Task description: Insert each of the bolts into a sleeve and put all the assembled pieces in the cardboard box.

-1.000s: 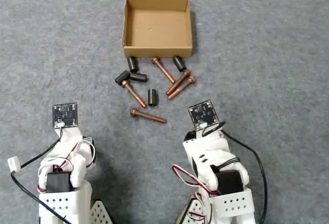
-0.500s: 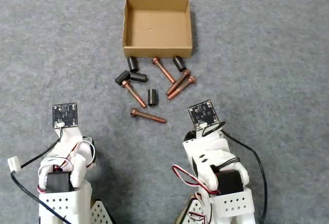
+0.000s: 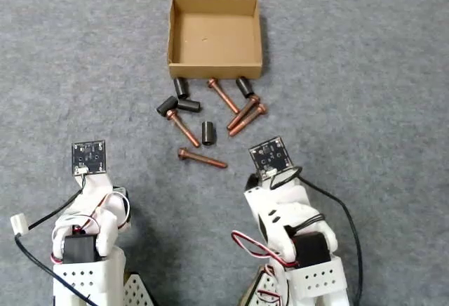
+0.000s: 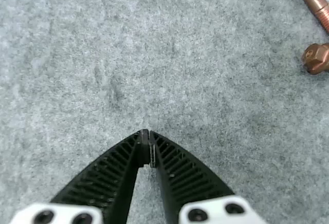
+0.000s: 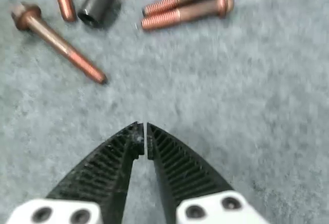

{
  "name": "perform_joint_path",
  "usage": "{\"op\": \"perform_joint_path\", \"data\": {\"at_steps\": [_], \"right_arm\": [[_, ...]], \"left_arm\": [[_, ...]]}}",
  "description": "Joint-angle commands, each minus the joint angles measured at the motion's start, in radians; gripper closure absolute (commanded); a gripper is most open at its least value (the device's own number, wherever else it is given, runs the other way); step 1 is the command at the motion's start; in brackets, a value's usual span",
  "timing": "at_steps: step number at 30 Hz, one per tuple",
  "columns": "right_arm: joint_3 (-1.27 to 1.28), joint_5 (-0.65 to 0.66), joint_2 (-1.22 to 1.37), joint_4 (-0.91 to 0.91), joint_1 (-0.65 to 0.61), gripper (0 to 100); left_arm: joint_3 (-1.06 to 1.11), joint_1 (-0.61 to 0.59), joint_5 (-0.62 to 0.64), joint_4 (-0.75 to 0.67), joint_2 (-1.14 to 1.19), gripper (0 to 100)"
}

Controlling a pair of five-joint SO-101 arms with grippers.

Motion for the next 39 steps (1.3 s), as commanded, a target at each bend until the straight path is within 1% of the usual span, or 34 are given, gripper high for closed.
{"op": "perform_joint_path", "data": {"at_steps": [1, 4, 7, 12, 16, 18, 22, 24, 28, 31, 34, 37, 39], "right_arm": [[-0.104, -0.009, -0.008, -0.023, -0.013, 97.0], [-0.213, -0.006, 0.025, 0.032, -0.015, 97.0], [-0.323, 0.015, 0.168, 0.058, -0.015, 97.2], [-0.624, 0.012, 0.618, 0.078, -0.018, 97.3], [-0.892, 0.011, 0.987, 0.144, -0.062, 97.4], [-1.009, -0.023, 1.145, 0.176, -0.094, 97.2], [-1.210, -0.095, 1.412, 0.206, -0.165, 97.2], [-1.300, -0.132, 1.527, 0.206, -0.191, 97.1], [-1.468, -0.230, 1.742, 0.207, -0.225, 97.0], [-1.593, -0.295, 1.899, 0.245, -0.243, 96.8], [-1.728, -0.328, 2.060, 0.328, -0.246, 90.4], [-1.883, -0.327, 2.216, 0.423, -0.246, 83.2], [-1.992, -0.327, 2.315, 0.480, -0.245, 81.6]], "left_arm": [[0.012, -0.006, 0.003, 0.046, -0.010, 98], [0.008, -0.009, 0.002, 0.063, -0.012, 98], [0.006, -0.014, 0.000, 0.069, -0.012, 98], [0.009, -0.017, 0.000, 0.069, -0.012, 98], [0.011, -0.018, 0.000, 0.066, -0.012, 98], [0.011, -0.029, 0.000, 0.061, -0.012, 98], [0.011, -0.135, 0.000, 0.029, -0.012, 98], [0.011, -0.169, 0.005, 0.020, -0.012, 98], [0.011, -0.170, 0.002, 0.020, -0.012, 98], [0.011, -0.170, 0.002, 0.018, -0.012, 98], [0.011, -0.170, 0.000, 0.018, -0.012, 98], [0.011, -0.170, 0.000, 0.018, -0.012, 98], [0.011, -0.170, 0.000, 0.018, -0.012, 98]]}}
